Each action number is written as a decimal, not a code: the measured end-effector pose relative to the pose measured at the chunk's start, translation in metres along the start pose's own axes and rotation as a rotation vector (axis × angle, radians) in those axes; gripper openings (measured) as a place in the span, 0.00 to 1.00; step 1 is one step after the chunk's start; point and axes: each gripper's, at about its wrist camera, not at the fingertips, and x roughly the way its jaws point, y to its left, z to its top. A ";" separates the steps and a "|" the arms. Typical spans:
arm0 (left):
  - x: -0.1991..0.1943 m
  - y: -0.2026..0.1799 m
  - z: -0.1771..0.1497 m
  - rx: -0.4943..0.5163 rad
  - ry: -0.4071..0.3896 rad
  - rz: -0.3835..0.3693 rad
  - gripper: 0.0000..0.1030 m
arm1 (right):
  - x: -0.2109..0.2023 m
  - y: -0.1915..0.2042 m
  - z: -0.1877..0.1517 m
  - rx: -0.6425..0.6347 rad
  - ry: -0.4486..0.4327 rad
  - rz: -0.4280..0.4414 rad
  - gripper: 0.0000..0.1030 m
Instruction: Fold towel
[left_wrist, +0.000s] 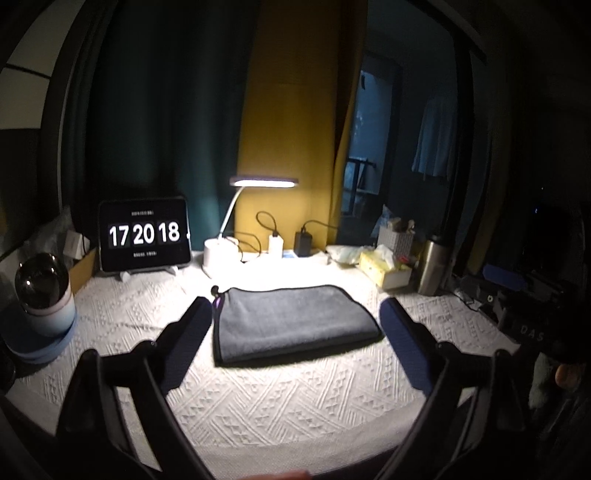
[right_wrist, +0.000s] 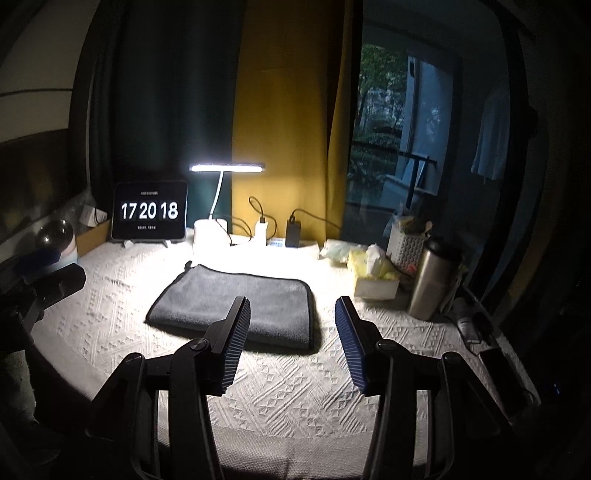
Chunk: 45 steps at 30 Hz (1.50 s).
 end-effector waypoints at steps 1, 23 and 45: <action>-0.002 0.000 0.002 0.003 -0.009 0.002 0.90 | -0.003 -0.001 0.001 0.000 -0.007 -0.002 0.50; -0.011 0.007 0.016 -0.013 -0.051 0.001 0.91 | -0.017 -0.005 0.011 0.007 -0.049 -0.015 0.56; -0.010 0.015 0.008 -0.044 -0.045 0.017 0.91 | -0.009 0.005 0.013 -0.005 -0.039 0.002 0.57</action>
